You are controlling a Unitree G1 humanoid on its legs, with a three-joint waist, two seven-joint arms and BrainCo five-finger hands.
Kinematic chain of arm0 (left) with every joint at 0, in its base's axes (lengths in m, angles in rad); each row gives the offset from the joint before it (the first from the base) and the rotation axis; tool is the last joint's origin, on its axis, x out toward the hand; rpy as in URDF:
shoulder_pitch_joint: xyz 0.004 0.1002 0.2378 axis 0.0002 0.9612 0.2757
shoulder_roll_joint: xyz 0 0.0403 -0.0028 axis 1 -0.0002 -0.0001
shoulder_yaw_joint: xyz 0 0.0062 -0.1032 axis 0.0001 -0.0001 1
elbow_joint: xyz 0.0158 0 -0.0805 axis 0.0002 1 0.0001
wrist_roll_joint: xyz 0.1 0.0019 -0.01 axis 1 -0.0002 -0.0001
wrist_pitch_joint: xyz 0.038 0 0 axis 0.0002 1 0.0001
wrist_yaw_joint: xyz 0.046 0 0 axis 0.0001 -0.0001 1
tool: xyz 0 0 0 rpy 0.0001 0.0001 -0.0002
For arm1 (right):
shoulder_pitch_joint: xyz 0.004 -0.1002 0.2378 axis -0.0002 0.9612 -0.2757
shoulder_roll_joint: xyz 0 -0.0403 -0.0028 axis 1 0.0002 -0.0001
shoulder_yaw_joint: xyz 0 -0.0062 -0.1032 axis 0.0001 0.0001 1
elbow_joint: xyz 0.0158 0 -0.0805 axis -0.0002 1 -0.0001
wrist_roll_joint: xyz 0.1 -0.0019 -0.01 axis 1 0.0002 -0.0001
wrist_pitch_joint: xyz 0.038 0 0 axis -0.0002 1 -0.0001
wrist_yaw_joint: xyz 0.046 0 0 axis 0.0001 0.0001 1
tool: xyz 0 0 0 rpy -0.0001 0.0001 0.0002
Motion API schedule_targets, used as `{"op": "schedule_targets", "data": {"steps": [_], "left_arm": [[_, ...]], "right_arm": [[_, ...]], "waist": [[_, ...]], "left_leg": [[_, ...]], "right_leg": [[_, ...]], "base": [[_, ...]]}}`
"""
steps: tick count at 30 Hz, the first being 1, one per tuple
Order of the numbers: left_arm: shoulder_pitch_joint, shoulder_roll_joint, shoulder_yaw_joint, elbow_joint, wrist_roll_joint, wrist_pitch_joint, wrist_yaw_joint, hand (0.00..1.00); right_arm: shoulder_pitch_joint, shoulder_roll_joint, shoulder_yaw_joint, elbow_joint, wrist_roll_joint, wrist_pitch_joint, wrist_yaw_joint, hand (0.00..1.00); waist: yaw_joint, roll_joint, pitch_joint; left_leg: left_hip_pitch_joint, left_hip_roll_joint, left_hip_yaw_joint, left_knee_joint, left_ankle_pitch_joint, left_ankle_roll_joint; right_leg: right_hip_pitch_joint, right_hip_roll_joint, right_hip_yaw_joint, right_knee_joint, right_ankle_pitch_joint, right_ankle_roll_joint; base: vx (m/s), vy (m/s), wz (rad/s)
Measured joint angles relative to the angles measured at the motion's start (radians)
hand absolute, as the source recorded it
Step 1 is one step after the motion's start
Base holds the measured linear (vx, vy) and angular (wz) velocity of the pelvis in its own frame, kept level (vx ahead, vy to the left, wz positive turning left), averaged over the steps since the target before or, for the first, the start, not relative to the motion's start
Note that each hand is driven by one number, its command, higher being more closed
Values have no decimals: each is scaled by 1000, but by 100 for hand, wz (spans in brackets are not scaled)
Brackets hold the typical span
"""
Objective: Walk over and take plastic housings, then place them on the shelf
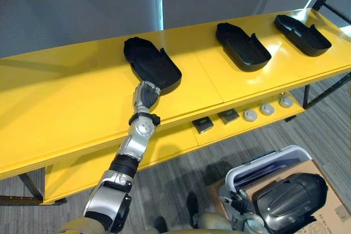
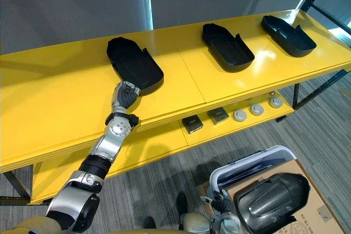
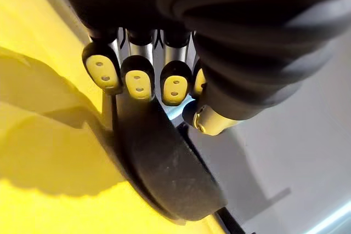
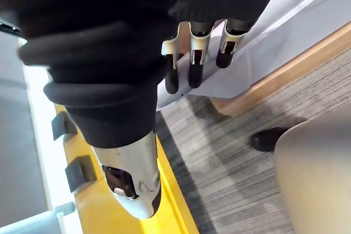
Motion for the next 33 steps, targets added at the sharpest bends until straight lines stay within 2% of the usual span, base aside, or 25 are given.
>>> {"op": "schedule_targets", "data": {"steps": [1,2,4,6,8,9,11,13,14,16,18,20,22,23,24,26,29,33], "left_arm": [[30,-1,0,-111,-1,-15,1,100],[38,-1,0,-152,-2,-22,2,100],[94,0,27,-327,-22,-67,9,100],[135,2,69,-399,-36,-94,13,100],[221,6,197,-515,-69,-129,27,100],[260,11,271,-550,-91,-142,36,100],[325,13,388,-575,-148,-162,54,100],[430,11,529,-576,-218,-169,82,100],[463,8,566,-576,-232,-169,91,100],[581,-13,657,-561,-314,-170,111,100],[658,-33,684,-498,-362,-179,106,100],[731,-58,685,-397,-394,-172,78,100],[778,-85,655,-244,-417,-141,-6,100],[785,-85,637,-203,-419,-134,-28,100],[795,-90,616,-144,-428,-126,-66,0],[796,-125,585,21,-471,-115,-130,0],[796,-158,520,184,-477,-96,-180,0],[788,-187,499,352,-476,-85,-198,0]], "right_arm": [[0,-1,-2,6,0,-6,0,0],[0,-1,-4,10,0,-7,0,0],[0,-12,-5,28,0,-8,0,0],[0,-16,-5,29,0,-8,0,0],[-1,-21,-5,33,0,-8,0,0],[-1,-25,-5,44,0,-8,0,0],[-1,-31,-6,57,0,-4,1,0],[-2,-35,-8,74,-1,0,1,0],[-1,-35,-10,77,-1,3,2,0],[9,-35,-27,85,-1,11,3,0],[14,-33,-40,87,-1,16,2,0],[13,-29,-39,75,-1,18,1,0],[17,-16,-35,39,-4,21,1,0],[18,-13,-34,31,-5,25,2,0],[18,-7,-33,19,-9,31,3,0],[24,5,-26,-12,-14,41,6,0],[32,6,-14,-24,-14,41,5,0],[41,13,-17,-17,-14,53,3,0]], "waist": [[10,2,0],[20,3,1],[51,11,1],[52,18,1],[62,25,1],[81,26,1],[102,27,0],[112,27,-8],[117,26,-10],[150,24,-17],[167,22,-22],[170,17,-30],[189,4,-41],[189,1,-44],[190,-4,-52],[189,-4,-76],[185,-2,-92],[181,4,-95]], "left_leg": [[-4,0,-10,4,0,0],[-5,0,-11,4,0,0],[-5,-1,-31,9,0,1],[-4,-1,-50,12,0,1],[-1,-1,-69,16,0,1],[-3,-1,-74,15,-1,0],[-3,-2,-95,11,-3,-3],[-2,-2,-122,10,-2,-3],[-2,-1,-126,10,-2,-4],[-1,0,-149,10,-2,-4],[-1,0,-163,14,-3,-4],[-1,0,-169,21,-4,-3],[0,0,-165,37,-8,0],[0,-1,-163,44,-10,3],[0,0,-159,53,-19,6],[-2,3,-139,81,-41,7],[-1,18,-91,110,-63,11],[-1,21,-62,111,-70,17]], "right_leg": [[1,-1,-3,0,0,0],[0,-1,-3,0,0,0],[9,-2,-18,0,0,0],[18,-3,-33,0,-1,0],[31,-5,-44,0,-3,-1],[36,-5,-51,0,-6,-3],[43,-7,-67,0,-11,-7],[56,-8,-93,0,-19,-11],[59,-8,-98,0,-23,-12],[69,-8,-120,0,-30,-11],[78,-10,-138,0,-34,-9],[86,-13,-151,0,-37,-7],[95,-17,-158,0,-38,-5],[101,-18,-163,0,-39,-4],[106,-19,-163,0,-40,-2],[110,-20,-161,8,-45,6],[110,-22,-161,33,-56,15],[103,-22,-149,33,-62,12]], "base": [[-14,17,12],[-21,15,10],[-21,11,19],[-9,17,29],[-28,30,25],[-52,24,19],[-44,13,29],[-31,8,39],[-18,2,30],[-1,-2,27],[3,9,32],[-3,26,23],[-11,35,6],[-16,28,8],[-30,33,1],[-35,53,-11],[-43,34,-10],[-21,15,-13]]}}
